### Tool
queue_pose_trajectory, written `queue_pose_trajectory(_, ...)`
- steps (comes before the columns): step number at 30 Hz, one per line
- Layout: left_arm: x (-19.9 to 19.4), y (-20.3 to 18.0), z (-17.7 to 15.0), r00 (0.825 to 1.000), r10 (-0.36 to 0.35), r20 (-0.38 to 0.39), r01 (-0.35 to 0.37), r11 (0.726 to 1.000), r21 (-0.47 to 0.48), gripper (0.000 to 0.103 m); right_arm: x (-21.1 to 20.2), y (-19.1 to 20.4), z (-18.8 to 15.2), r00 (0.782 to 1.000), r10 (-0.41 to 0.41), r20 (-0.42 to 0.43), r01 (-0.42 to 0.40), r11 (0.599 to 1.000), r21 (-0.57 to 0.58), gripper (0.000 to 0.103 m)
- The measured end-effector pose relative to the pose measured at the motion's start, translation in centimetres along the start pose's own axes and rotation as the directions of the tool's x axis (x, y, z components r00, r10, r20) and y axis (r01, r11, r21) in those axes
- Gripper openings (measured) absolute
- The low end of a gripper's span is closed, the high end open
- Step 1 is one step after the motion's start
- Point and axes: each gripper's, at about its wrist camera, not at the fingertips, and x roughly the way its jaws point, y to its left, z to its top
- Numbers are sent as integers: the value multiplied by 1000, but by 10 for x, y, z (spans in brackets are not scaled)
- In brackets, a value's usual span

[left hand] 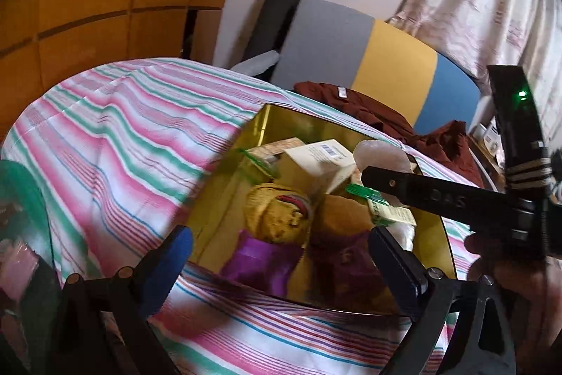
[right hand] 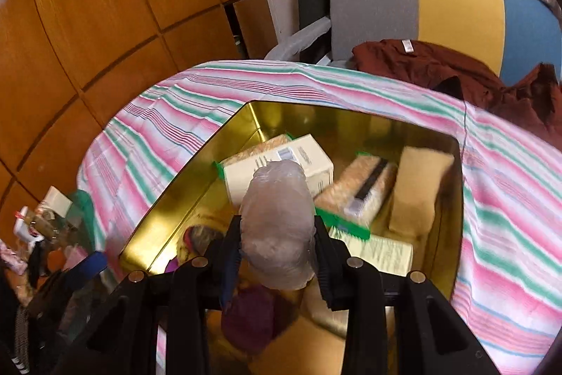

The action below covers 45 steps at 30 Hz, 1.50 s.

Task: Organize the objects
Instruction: 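Carry the plastic bundle over the tray with the right tool and release it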

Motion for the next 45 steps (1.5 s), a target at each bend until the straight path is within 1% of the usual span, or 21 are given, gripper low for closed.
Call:
queue_pose_trajectory(5, -1, 5, 2, 1000, 7, 1, -7, 1000, -18, 101, 11, 7, 6, 996, -81, -27, 80, 996, -38, 36)
queue_pose_trajectory(10, -1, 2, 1, 1000, -1, -1, 1, 1000, -6, 101, 17, 5, 7, 989, -143, -34, 142, 989, -46, 38)
queue_pose_trajectory(13, 0, -1, -1, 1000, -14, -6, 14, 1000, -4, 101, 17, -2, 9, 988, -148, -43, 148, 989, -9, 43)
queue_pose_trajectory(15, 0, -3, -2, 1000, -23, -7, 23, 1000, 1, 101, 16, -4, 9, 989, -145, -42, 145, 989, 3, 44)
queue_pose_trajectory(22, -1, -7, -3, 1000, -30, -4, 30, 1000, 7, 102, 5, -1, 8, 987, -158, -9, 158, 987, -20, 44)
queue_pose_trajectory(27, -3, -5, 0, 1000, -17, -6, 16, 1000, -22, 103, -1, 4, 4, 985, -173, 9, 173, 983, -56, 44)
queue_pose_trajectory(29, -4, -4, 1, 1000, -7, -4, 7, 1000, -22, 103, -1, 2, 0, 986, -169, 1, 169, 984, -57, 44)
queue_pose_trajectory(32, -5, -5, 2, 999, 43, 7, -43, 999, 2, 103, -1, -7, -10, 987, -161, -28, 160, 987, -32, 44)
queue_pose_trajectory(35, -6, -5, 4, 996, 89, 20, -89, 996, 6, 103, 5, -14, -23, 985, -153, -78, 153, 988, -6, 44)
queue_pose_trajectory(37, -6, -3, 5, 996, 89, 12, -89, 996, -3, 103, 9, -15, -32, 986, -125, -107, 126, 992, 5, 45)
queue_pose_trajectory(39, -3, -2, 6, 996, 92, -9, -92, 996, -10, 103, 5, -9, -37, 986, -138, -94, 136, 990, -27, 45)
queue_pose_trajectory(40, -3, -2, 6, 995, 96, -13, -96, 995, -11, 103, 3, -5, -39, 987, -126, -102, 122, 992, -41, 45)
queue_pose_trajectory(42, -3, -3, 6, 994, 105, -13, -105, 994, -6, 103, -1, 1, -41, 990, -87, -114, 82, 995, -51, 45)
queue_pose_trajectory(45, -4, -3, 7, 993, 114, -4, -114, 993, -5, 103, -9, 6, -42, 991, -74, -109, 69, 996, -50, 45)
